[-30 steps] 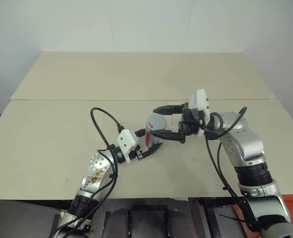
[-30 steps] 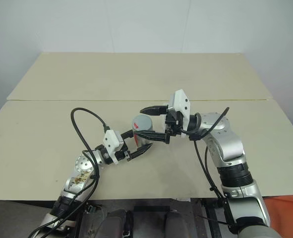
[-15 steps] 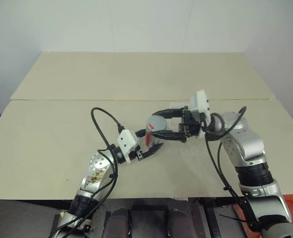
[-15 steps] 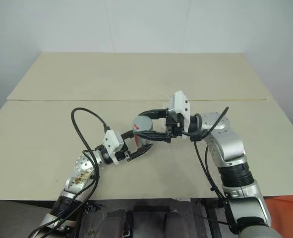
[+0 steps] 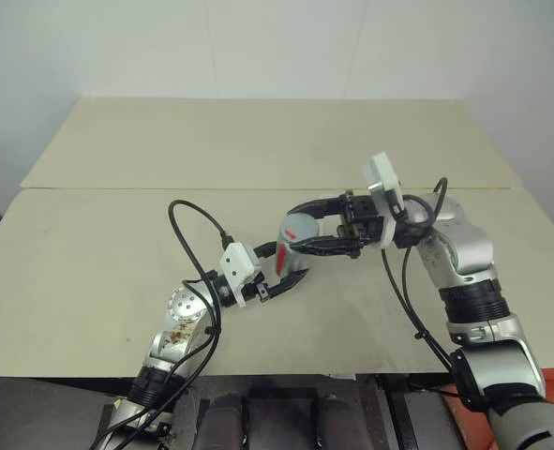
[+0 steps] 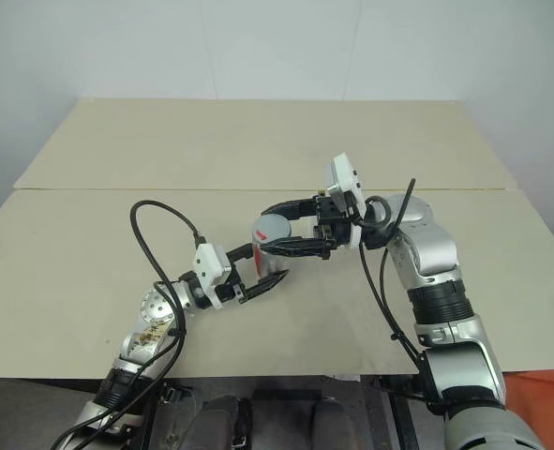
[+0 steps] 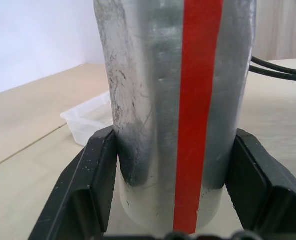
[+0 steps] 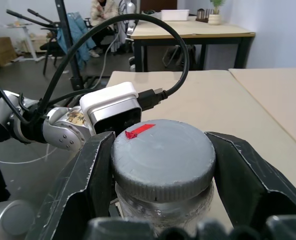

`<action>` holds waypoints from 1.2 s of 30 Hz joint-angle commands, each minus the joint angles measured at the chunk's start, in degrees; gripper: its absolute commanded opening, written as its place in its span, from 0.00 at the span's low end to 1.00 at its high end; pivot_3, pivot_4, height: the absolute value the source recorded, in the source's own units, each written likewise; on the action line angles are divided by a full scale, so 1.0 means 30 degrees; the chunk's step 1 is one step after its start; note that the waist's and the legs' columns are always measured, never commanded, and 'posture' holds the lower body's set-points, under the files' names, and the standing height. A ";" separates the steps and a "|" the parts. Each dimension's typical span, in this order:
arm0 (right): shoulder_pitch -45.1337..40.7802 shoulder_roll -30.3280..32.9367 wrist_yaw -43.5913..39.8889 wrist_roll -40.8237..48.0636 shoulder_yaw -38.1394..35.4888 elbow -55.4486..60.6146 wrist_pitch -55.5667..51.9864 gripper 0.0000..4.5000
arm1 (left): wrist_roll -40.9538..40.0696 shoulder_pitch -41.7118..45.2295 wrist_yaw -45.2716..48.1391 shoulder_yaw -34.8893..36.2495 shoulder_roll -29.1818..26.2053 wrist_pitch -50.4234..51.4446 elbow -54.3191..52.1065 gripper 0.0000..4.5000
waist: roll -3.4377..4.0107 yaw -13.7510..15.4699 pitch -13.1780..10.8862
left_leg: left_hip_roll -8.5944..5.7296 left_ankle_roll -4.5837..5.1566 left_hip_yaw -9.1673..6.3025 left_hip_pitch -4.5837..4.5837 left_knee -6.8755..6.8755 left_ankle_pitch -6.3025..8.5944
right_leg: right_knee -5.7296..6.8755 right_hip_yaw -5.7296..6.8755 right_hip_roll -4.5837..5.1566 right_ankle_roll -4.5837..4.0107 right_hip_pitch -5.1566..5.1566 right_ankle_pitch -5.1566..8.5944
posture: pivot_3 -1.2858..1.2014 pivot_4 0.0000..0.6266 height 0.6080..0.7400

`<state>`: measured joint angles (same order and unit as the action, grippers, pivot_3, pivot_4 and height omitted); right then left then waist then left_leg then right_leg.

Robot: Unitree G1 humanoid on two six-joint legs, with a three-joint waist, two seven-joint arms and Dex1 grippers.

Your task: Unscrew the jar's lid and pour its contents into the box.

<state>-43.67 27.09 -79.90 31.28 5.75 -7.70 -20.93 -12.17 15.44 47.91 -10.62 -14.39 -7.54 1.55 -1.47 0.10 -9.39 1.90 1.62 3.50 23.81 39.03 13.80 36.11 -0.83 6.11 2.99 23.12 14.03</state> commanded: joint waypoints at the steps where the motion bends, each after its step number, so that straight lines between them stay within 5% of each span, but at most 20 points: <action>1: 0.0012 -0.0127 -0.0779 0.1024 -0.1021 0.0568 0.0699 0.62 | -0.0008 -0.0211 0.0150 -0.0305 -0.0075 -0.0137 -0.0447 0.61 | -0.0001 -0.0002 0.0000 | 0.0000 0.0001 0.0000 0.0000 0.0000 0.0000 | 0.0001 0.0000 0.0000 0.0000 0.0001 0.0000 | 0.52 0.24 1.00; 10: 0.0026 -0.0295 0.0671 0.1494 -0.1937 0.0574 -0.0025 0.62 | 0.0051 -0.0115 0.0238 -0.0439 -0.0046 -0.0187 -0.0393 0.61 | 0.0000 -0.0002 0.0000 | 0.0002 0.0000 -0.0001 0.0000 -0.0001 0.0000 | 0.0002 0.0000 -0.0001 0.0000 0.0004 0.0000 | 0.52 0.24 1.00; 17: 0.1857 0.0618 0.7711 -0.0250 -0.5663 0.1238 0.0817 0.62 | 0.0226 -0.0378 -0.0707 -0.0007 -0.0053 -0.0016 -0.0933 0.61 | -0.0001 0.0228 0.0000 | -0.0011 0.0000 0.0011 0.0001 0.0001 0.0000 | -0.0002 -0.0002 0.0015 0.0005 -0.0001 -0.0003 | 0.52 0.24 1.00; 24: 0.6817 0.1972 1.3312 -0.3052 -0.7220 0.2757 -0.0190 0.62 | -0.0081 -0.0068 -0.1087 0.0303 -0.0272 0.0627 -0.1455 0.61 | 0.0010 0.0185 0.0006 | -0.0010 -0.0001 0.0058 0.0007 -0.0010 -0.0001 | -0.0003 0.0002 0.0012 0.0004 0.0004 -0.0001 | 0.52 0.24 1.00; 36: 1.0276 0.3043 1.4822 -0.3777 -0.5689 0.3671 -0.4677 0.62 | 0.0272 0.0172 -0.2146 0.1148 -0.0824 0.1773 -0.2040 0.61 | 0.0026 -0.0134 0.0016 | -0.0010 0.0000 0.0013 -0.0008 -0.0010 -0.0001 | -0.0005 -0.0024 0.0001 0.0006 -0.0003 0.0000 | 0.52 0.24 1.00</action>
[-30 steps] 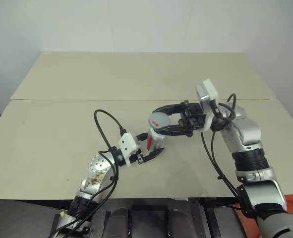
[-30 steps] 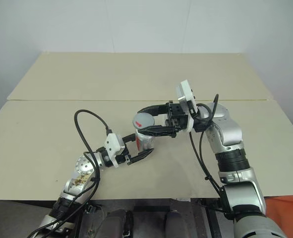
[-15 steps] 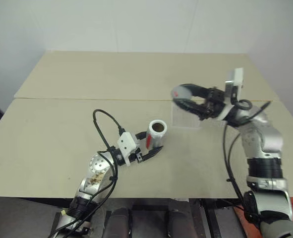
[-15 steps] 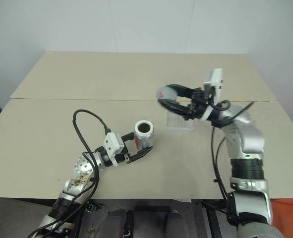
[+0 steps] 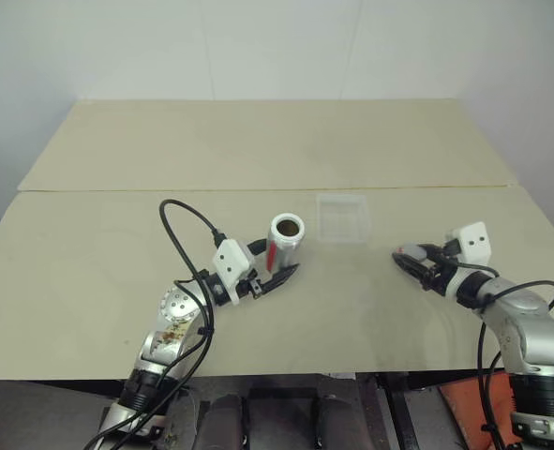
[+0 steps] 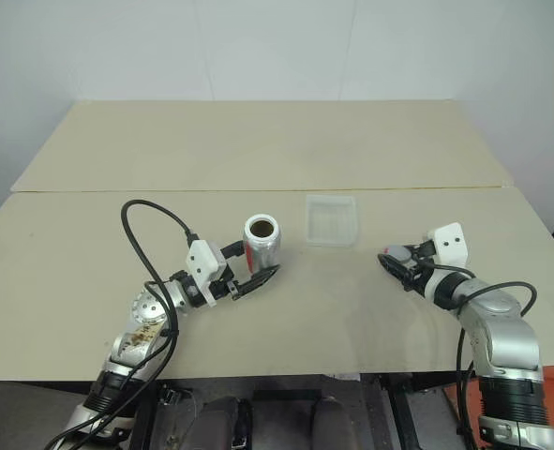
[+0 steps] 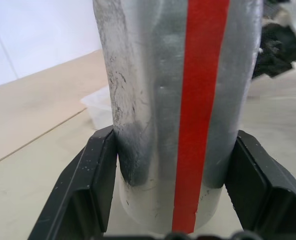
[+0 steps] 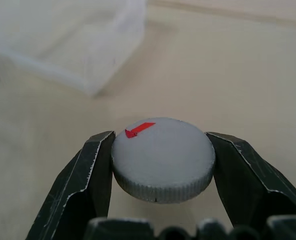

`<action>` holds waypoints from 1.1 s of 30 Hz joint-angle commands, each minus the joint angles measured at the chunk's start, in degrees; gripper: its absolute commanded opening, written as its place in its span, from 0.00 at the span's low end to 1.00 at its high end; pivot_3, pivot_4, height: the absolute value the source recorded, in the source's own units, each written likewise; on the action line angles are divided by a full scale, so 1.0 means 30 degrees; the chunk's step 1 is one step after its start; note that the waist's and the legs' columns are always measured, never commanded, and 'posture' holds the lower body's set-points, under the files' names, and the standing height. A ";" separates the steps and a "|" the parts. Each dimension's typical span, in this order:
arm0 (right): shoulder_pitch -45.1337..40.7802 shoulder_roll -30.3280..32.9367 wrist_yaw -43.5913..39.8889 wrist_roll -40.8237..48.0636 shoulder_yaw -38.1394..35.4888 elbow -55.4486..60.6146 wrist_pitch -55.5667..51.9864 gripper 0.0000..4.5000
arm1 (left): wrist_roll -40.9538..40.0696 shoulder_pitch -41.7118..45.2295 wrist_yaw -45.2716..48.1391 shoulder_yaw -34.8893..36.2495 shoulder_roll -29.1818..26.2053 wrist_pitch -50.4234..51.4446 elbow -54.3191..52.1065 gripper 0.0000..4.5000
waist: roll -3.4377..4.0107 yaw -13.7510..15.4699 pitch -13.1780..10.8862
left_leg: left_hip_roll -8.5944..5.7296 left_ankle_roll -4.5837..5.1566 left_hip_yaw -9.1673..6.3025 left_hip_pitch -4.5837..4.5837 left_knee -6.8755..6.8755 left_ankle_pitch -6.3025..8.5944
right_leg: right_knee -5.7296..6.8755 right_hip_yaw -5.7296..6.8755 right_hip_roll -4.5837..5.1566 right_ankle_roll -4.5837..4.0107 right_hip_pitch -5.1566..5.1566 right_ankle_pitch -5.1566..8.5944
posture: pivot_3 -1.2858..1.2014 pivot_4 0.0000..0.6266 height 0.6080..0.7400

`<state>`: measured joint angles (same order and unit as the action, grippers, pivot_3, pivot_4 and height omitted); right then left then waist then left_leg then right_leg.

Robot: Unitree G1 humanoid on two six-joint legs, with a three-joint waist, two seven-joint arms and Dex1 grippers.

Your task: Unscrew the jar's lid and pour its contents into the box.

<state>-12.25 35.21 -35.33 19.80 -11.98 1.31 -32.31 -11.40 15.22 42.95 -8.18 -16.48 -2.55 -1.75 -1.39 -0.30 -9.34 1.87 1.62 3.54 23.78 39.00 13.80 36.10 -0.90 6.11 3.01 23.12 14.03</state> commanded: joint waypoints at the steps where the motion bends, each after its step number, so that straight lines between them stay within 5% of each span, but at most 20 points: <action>1: -0.0208 0.0409 -0.0025 -0.0088 0.0436 0.0590 -0.1067 0.62 | 0.0077 0.0210 -0.0606 0.0377 -0.0169 0.0094 -0.1013 0.61 | 0.0000 0.0008 0.0000 | -0.0001 0.0000 -0.0002 0.0001 -0.0001 0.0000 | -0.0002 0.0001 -0.0002 0.0001 0.0000 0.0000 | 0.52 0.24 1.00; 2: -0.0231 0.0478 -0.0131 0.0008 0.0482 0.0487 -0.1414 0.62 | 0.0116 0.0170 -0.0721 0.0387 -0.0195 0.0085 -0.1124 0.61 | -0.0001 0.0015 0.0000 | -0.0003 0.0000 -0.0003 0.0003 0.0000 0.0000 | -0.0004 0.0000 -0.0001 0.0002 0.0000 0.0001 | 0.52 0.24 1.00; 7: -0.0016 0.1042 -0.0624 -0.0242 0.0925 0.0587 -0.1607 0.99 | -0.0054 0.0088 -0.1024 0.0540 -0.0455 0.0316 -0.1648 0.61 | 0.0000 0.0049 0.0000 | -0.0004 0.0002 -0.0005 0.0001 0.0003 0.0001 | -0.0010 0.0001 -0.0001 0.0004 -0.0013 -0.0001 | 0.52 0.24 1.00; 21: -0.0883 0.3236 -0.0930 -0.0850 0.0102 0.4686 -0.0034 1.00 | 0.1694 0.4404 -0.2347 0.0133 -0.0485 0.2640 0.1574 0.61 | -0.0004 0.0266 -0.0002 | -0.0019 0.0003 -0.0009 0.0001 0.0016 -0.0001 | -0.0019 0.0007 -0.0004 0.0017 -0.0026 -0.0004 | 0.52 0.24 1.00; 33: 0.0632 0.2098 0.0692 -0.1273 -0.0235 0.7189 -0.0152 1.00 | 0.9420 1.6352 -0.7011 -0.3699 0.1098 -0.3987 1.8725 0.61 | -0.0024 0.0447 -0.0014 | -0.0054 0.0010 0.0035 0.0151 0.0059 -0.0001 | -0.0075 0.0086 -0.0003 0.0036 0.0024 -0.0012 | 0.52 0.24 1.00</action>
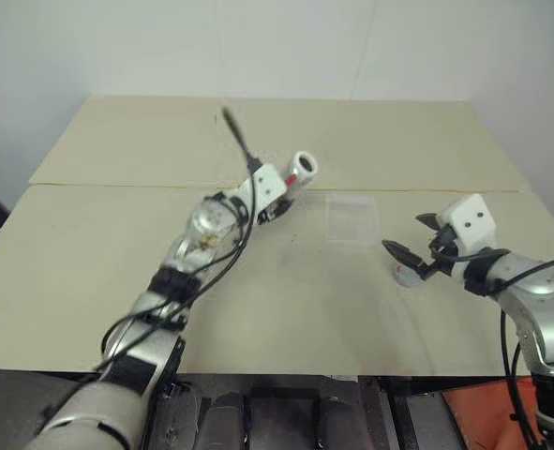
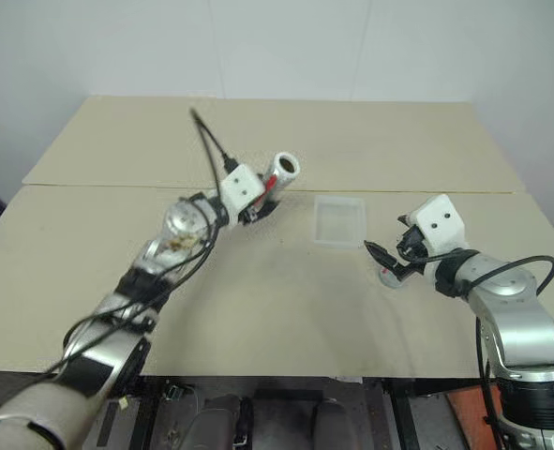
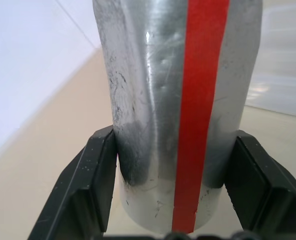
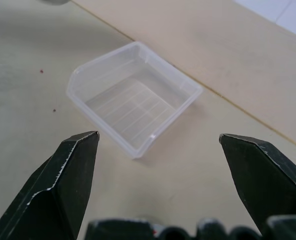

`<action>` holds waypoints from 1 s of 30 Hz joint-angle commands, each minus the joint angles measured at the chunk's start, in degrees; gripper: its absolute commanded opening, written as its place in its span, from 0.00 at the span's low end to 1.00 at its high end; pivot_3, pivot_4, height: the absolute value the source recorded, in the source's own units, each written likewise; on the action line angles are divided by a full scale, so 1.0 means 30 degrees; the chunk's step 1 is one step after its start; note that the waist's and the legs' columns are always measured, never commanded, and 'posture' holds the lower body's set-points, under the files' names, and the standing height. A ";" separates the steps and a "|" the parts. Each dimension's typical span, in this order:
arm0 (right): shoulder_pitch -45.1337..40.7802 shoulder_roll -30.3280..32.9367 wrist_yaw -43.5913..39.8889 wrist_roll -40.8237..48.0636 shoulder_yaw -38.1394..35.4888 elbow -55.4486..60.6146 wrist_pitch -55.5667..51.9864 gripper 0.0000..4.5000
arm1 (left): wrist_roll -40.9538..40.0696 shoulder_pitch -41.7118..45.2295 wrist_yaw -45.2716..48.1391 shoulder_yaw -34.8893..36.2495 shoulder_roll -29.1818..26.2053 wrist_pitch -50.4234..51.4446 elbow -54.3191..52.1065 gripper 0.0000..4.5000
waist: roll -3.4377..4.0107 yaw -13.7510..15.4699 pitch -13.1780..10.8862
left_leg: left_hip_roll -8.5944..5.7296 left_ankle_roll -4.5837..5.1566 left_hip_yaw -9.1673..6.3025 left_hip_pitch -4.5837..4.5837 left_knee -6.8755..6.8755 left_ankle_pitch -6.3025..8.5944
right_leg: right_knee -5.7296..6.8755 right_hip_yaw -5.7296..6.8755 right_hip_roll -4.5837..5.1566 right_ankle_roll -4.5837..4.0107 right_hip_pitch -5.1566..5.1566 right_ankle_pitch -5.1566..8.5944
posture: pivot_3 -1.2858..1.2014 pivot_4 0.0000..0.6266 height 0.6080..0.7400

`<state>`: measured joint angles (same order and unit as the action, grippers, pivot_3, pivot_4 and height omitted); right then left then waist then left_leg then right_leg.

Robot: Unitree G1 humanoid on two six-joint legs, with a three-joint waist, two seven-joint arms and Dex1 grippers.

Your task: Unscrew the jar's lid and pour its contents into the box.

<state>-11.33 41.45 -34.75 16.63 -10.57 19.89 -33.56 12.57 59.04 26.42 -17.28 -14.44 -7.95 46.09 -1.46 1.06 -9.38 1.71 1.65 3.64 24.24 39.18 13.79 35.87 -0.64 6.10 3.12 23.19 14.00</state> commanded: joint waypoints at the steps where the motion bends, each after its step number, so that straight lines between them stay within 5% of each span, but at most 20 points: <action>1: 0.0516 -0.0039 0.0669 -0.0189 -0.0886 0.1210 0.0163 1.00 | 0.2267 0.2522 -0.2205 -0.1233 0.0586 -0.2799 0.4022 0.61 | -0.0001 -0.0019 0.0000 | 0.0001 0.0004 0.0000 0.0013 0.0000 0.0002 | -0.0012 0.0003 0.0000 0.0002 0.0007 -0.0001 | 0.52 0.24 1.00; 6: 0.1652 -0.0173 0.0929 0.0748 -0.2320 0.3009 -0.0495 1.00 | 0.6906 0.5160 -0.7191 -0.4643 0.1229 -0.4797 0.8370 0.61 | -0.0015 -0.0086 -0.0009 | 0.0001 0.0012 0.0005 0.0044 -0.0008 0.0007 | -0.0009 0.0003 0.0000 0.0011 0.0030 0.0002 | 0.52 0.24 1.00; 14: 0.3348 -0.1121 0.1936 0.2033 -0.3853 0.5569 -0.1667 1.00 | 1.2891 0.7146 -1.4207 -0.9431 0.1808 -0.4371 1.0651 0.61 | -0.0050 -0.0065 -0.0030 | 0.0002 0.0002 -0.0002 0.0033 0.0000 0.0002 | 0.0018 0.0007 0.0003 0.0017 0.0035 0.0004 | 0.52 0.24 1.00; 23: 0.4711 -0.1506 0.2862 0.2377 -0.4132 0.6864 -0.2263 1.00 | 1.6449 0.8098 -1.8269 -1.2185 0.3043 -0.3196 1.1327 0.61 | -0.0059 0.0037 -0.0035 | -0.0004 0.0001 -0.0004 0.0049 0.0007 0.0002 | 0.0015 0.0008 0.0008 0.0019 0.0043 0.0006 | 0.52 0.24 1.00; 30: 0.4569 -0.1667 0.3483 0.2770 -0.3920 0.7613 -0.2839 1.00 | 1.7736 0.8656 -1.8509 -1.3187 0.3127 -0.2631 1.1608 0.61 | -0.0059 -0.0094 -0.0035 | -0.0001 0.0000 -0.0005 0.0044 0.0008 0.0002 | 0.0030 0.0003 0.0007 0.0020 0.0054 0.0008 | 0.52 0.24 1.00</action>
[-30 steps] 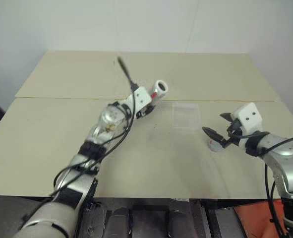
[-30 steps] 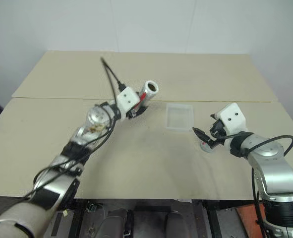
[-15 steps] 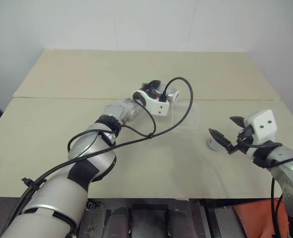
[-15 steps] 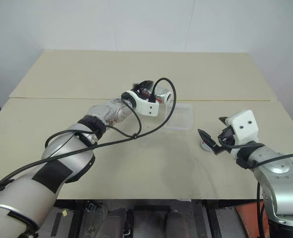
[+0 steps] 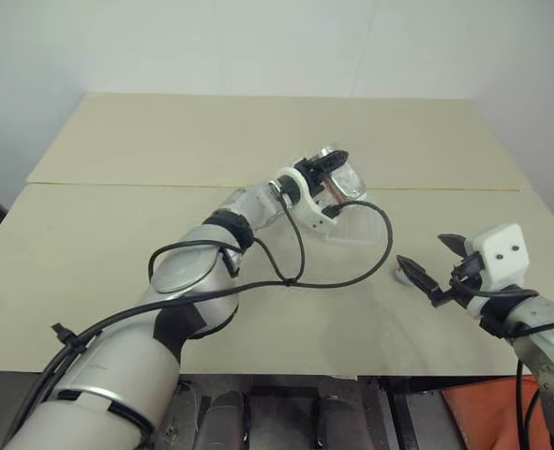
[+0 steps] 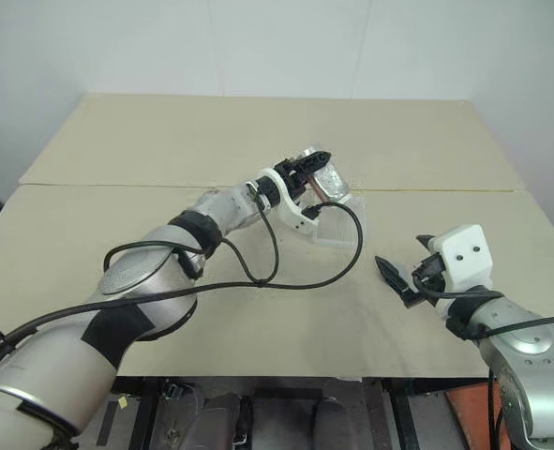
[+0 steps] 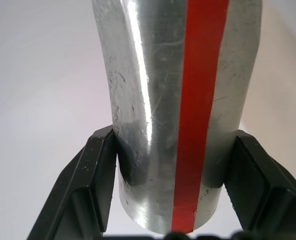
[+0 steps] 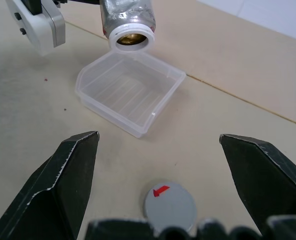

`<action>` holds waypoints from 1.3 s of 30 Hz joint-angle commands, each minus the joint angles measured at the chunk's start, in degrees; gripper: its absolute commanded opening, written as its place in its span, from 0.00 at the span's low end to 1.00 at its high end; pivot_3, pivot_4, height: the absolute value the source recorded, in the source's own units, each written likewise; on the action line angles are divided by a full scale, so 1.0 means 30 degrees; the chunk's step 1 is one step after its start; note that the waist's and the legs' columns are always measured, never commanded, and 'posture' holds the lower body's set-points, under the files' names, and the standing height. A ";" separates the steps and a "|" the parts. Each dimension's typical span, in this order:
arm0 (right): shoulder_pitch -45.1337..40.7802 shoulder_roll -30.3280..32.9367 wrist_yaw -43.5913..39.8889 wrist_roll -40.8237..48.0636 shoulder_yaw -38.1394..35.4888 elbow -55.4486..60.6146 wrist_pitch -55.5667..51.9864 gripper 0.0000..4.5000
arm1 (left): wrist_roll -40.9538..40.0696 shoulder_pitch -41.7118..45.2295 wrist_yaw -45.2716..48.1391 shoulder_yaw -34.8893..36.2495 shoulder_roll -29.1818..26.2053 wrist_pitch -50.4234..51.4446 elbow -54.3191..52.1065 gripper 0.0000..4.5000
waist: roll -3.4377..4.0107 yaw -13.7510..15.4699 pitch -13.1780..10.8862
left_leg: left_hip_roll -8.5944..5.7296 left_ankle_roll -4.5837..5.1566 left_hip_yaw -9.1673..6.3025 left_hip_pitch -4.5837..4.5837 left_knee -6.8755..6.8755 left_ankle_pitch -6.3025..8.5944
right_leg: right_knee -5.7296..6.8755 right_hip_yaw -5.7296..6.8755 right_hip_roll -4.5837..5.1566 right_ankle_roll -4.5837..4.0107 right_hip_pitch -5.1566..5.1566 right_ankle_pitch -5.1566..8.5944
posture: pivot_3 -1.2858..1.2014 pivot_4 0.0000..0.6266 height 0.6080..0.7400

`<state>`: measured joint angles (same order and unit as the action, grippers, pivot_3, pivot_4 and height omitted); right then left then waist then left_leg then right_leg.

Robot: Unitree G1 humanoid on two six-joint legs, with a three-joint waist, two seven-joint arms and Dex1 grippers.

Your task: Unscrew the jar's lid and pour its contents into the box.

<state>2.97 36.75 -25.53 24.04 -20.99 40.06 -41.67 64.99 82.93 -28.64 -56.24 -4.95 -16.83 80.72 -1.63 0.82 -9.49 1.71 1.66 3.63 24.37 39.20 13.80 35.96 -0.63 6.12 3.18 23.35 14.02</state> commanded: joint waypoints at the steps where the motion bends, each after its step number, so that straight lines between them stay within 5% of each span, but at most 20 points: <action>1: -0.0241 -0.0136 0.0533 0.0312 -0.0372 0.0969 -0.0240 1.00 | 0.0267 0.0673 -0.0133 -0.0146 -0.0057 0.0330 0.0075 0.61 | -0.0001 -0.0017 -0.0001 | 0.0000 0.0000 0.0000 0.0001 0.0000 0.0000 | 0.0002 -0.0001 0.0000 0.0000 0.0001 0.0000 | 0.52 0.24 1.00; 11: -0.0604 0.0058 0.0851 0.0139 0.0342 0.0909 -0.0467 1.00 | -0.0289 0.0407 0.0933 0.0522 -0.0204 0.0350 0.0128 0.61 | 0.0000 -0.0007 0.0000 | -0.0001 -0.0001 0.0003 0.0005 0.0007 -0.0001 | 0.0009 -0.0001 0.0001 -0.0001 0.0004 -0.0001 | 0.52 0.24 1.00; 20: -0.1017 0.0329 0.0593 -0.0086 0.0634 0.0307 -0.0195 1.00 | -0.8005 -0.0918 0.7805 0.8569 0.0172 -0.0969 -0.0261 0.61 | 0.0005 -0.0028 0.0003 | 0.0003 -0.0001 0.0004 0.0005 0.0039 -0.0002 | 0.0036 0.0001 0.0002 -0.0003 0.0004 -0.0003 | 0.52 0.24 1.00; 24: -0.1412 0.0366 0.0379 -0.0208 0.1061 -0.0170 0.0064 1.00 | -1.3782 -0.1677 1.2163 1.4285 0.0423 -0.0421 -0.0763 0.61 | 0.0008 -0.0042 0.0005 | 0.0006 0.0001 0.0002 0.0008 0.0069 -0.0001 | 0.0048 -0.0001 0.0002 -0.0003 0.0002 -0.0003 | 0.52 0.24 1.00; 30: -0.2427 0.0367 -0.0063 -0.0472 0.2007 -0.1225 0.0586 1.00 | -1.9542 -0.2690 1.5191 1.9724 0.0647 0.0625 -0.2275 0.61 | 0.0014 -0.0067 0.0008 | 0.0006 0.0008 -0.0001 0.0006 0.0107 0.0003 | 0.0060 0.0002 0.0001 -0.0002 -0.0013 -0.0004 | 0.52 0.24 1.00; 39: -0.3371 0.0182 -0.0692 -0.0975 0.3300 -0.2799 0.1628 1.00 | -2.1211 -0.9790 1.5206 2.0052 0.1462 0.0110 -0.9048 0.61 | 0.0035 -0.0042 0.0021 | 0.0012 0.0030 -0.0007 -0.0012 0.0192 0.0017 | 0.0081 -0.0009 0.0001 0.0012 -0.0063 -0.0015 | 0.52 0.24 1.00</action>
<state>-5.93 37.27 -27.33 21.58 -11.20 31.12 -39.05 2.01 53.96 17.82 4.90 -1.34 -15.94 59.01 -1.53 0.70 -9.42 1.74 1.75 3.60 24.35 39.79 13.85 36.21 -0.66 6.13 3.22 23.16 13.97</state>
